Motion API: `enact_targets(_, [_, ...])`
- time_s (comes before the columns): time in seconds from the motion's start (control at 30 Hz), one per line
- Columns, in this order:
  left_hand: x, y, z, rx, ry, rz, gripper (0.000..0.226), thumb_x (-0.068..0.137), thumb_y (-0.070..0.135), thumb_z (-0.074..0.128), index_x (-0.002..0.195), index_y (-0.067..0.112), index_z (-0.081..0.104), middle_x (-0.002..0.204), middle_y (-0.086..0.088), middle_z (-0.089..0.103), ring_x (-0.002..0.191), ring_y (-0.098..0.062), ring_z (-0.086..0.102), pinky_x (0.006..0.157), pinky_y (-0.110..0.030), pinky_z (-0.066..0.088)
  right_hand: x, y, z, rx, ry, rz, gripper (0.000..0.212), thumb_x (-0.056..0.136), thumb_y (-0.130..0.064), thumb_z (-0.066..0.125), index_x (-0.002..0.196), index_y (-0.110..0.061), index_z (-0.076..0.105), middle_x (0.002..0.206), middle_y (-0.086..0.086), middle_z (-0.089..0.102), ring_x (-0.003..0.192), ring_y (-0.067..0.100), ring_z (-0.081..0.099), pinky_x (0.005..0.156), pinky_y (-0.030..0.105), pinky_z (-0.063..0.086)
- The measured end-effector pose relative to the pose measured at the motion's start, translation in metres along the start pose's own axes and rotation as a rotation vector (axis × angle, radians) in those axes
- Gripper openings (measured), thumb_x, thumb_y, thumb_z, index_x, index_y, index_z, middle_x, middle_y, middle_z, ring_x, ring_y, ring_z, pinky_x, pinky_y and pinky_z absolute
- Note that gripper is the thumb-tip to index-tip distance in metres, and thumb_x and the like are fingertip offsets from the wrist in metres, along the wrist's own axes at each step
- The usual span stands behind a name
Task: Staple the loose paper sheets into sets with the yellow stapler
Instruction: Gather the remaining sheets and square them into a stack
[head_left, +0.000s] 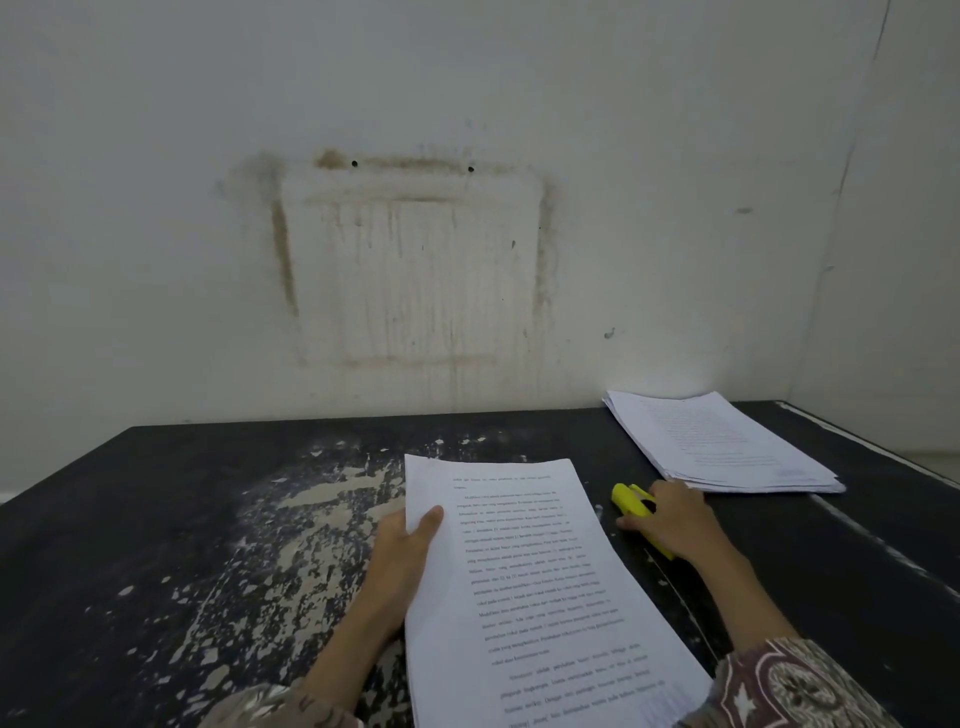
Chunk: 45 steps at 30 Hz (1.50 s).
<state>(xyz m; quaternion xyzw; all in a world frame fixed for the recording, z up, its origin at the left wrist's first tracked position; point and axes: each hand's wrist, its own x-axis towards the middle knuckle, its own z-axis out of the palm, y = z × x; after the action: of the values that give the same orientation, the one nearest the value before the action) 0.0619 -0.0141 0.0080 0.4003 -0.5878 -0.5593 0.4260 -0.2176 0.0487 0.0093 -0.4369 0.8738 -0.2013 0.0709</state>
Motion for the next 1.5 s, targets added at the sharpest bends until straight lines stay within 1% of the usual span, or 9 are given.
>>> enact_targets(0.1, [0.0, -0.001, 0.0, -0.007, -0.002, 0.01, 0.019, 0.095, 0.015, 0.046, 0.094, 0.01, 0.065, 0.092, -0.008, 0.072, 0.075, -0.021, 0.07, 0.054, -0.025, 0.055, -0.003, -0.001, -0.001, 0.094, 0.022, -0.018, 0.04, 0.076, -0.04, 0.069, 0.066, -0.017, 0.039, 0.087, 0.008, 0.05, 0.092, 0.028, 0.054, 0.063, 0.03, 0.033])
enact_targets(0.23, [0.002, -0.002, 0.0, 0.004, 0.012, 0.033, 0.019, 0.095, 0.014, 0.046, 0.094, 0.008, 0.064, 0.089, -0.006, 0.072, 0.07, -0.017, 0.07, 0.05, -0.021, 0.052, -0.007, -0.013, -0.011, 0.544, 0.06, 0.01, 0.04, 0.079, -0.033, 0.069, 0.087, 0.005, 0.058, 0.089, 0.021, 0.058, 0.081, 0.027, 0.055, 0.064, 0.032, 0.038])
enact_targets(0.4, [0.005, -0.005, 0.002, 0.006, 0.03, 0.077, 0.017, 0.094, 0.011, 0.047, 0.099, 0.008, 0.064, 0.092, -0.004, 0.071, 0.072, -0.014, 0.069, 0.052, -0.018, 0.052, -0.014, -0.053, -0.022, 1.24, -0.042, 0.154, 0.034, 0.087, -0.024, 0.059, 0.104, 0.004, 0.054, 0.087, 0.022, 0.062, 0.075, 0.03, 0.061, 0.076, 0.042, 0.052])
enact_targets(0.53, [0.008, -0.009, 0.003, 0.023, 0.048, 0.097, 0.019, 0.096, 0.015, 0.045, 0.103, 0.01, 0.062, 0.096, -0.004, 0.069, 0.078, -0.014, 0.068, 0.054, -0.018, 0.052, -0.021, -0.094, -0.018, 1.438, -0.19, 0.145, 0.025, 0.092, -0.019, 0.048, 0.106, 0.001, 0.048, 0.081, 0.025, 0.059, 0.067, 0.032, 0.06, 0.068, 0.042, 0.051])
enact_targets(0.7, [0.007, -0.007, 0.004, 0.01, 0.048, 0.155, 0.027, 0.099, 0.022, 0.037, 0.087, 0.021, 0.062, 0.084, -0.001, 0.069, 0.066, -0.004, 0.067, 0.053, -0.016, 0.052, -0.017, -0.151, -0.008, 1.443, -0.261, 0.145, 0.017, 0.093, -0.017, 0.042, 0.102, -0.003, 0.045, 0.076, 0.019, 0.054, 0.064, 0.027, 0.054, 0.063, 0.038, 0.047])
enact_targets(0.9, [0.012, -0.014, 0.004, -0.03, 0.013, 0.179, 0.031, 0.099, 0.027, 0.035, 0.095, 0.012, 0.061, 0.097, -0.018, 0.067, 0.087, -0.031, 0.066, 0.075, -0.039, 0.055, -0.004, -0.197, 0.006, 1.383, -0.075, 0.021, 0.012, 0.086, -0.013, 0.057, 0.091, -0.004, 0.051, 0.065, 0.012, 0.056, 0.053, 0.021, 0.054, 0.055, 0.03, 0.045])
enact_targets(1.2, [0.013, -0.011, 0.006, -0.065, -0.057, 0.227, 0.027, 0.099, 0.023, 0.035, 0.081, 0.016, 0.053, 0.069, 0.001, 0.06, 0.054, -0.001, 0.059, 0.051, -0.015, 0.047, -0.007, -0.221, 0.024, 1.178, -0.066, -0.22, 0.011, 0.089, -0.014, 0.052, 0.082, -0.005, 0.052, 0.068, 0.017, 0.059, 0.055, 0.025, 0.059, 0.063, 0.04, 0.055])
enact_targets(1.37, [0.012, -0.01, 0.005, -0.091, -0.085, 0.274, 0.028, 0.099, 0.021, 0.034, 0.081, 0.013, 0.054, 0.066, 0.003, 0.057, 0.051, 0.0, 0.055, 0.049, -0.014, 0.044, -0.011, -0.23, 0.03, 0.998, 0.002, -0.309, 0.02, 0.084, -0.017, 0.054, 0.071, -0.003, 0.052, 0.066, 0.023, 0.054, 0.052, 0.03, 0.056, 0.06, 0.049, 0.053])
enact_targets(1.5, [0.014, -0.013, 0.006, -0.087, -0.093, 0.285, 0.028, 0.1, 0.02, 0.034, 0.089, 0.011, 0.058, 0.073, 0.0, 0.062, 0.06, -0.004, 0.06, 0.055, -0.018, 0.049, -0.013, -0.231, 0.032, 0.97, 0.044, -0.351, 0.033, 0.086, -0.023, 0.061, 0.061, -0.005, 0.05, 0.054, 0.015, 0.051, 0.037, 0.018, 0.054, 0.048, 0.035, 0.05])
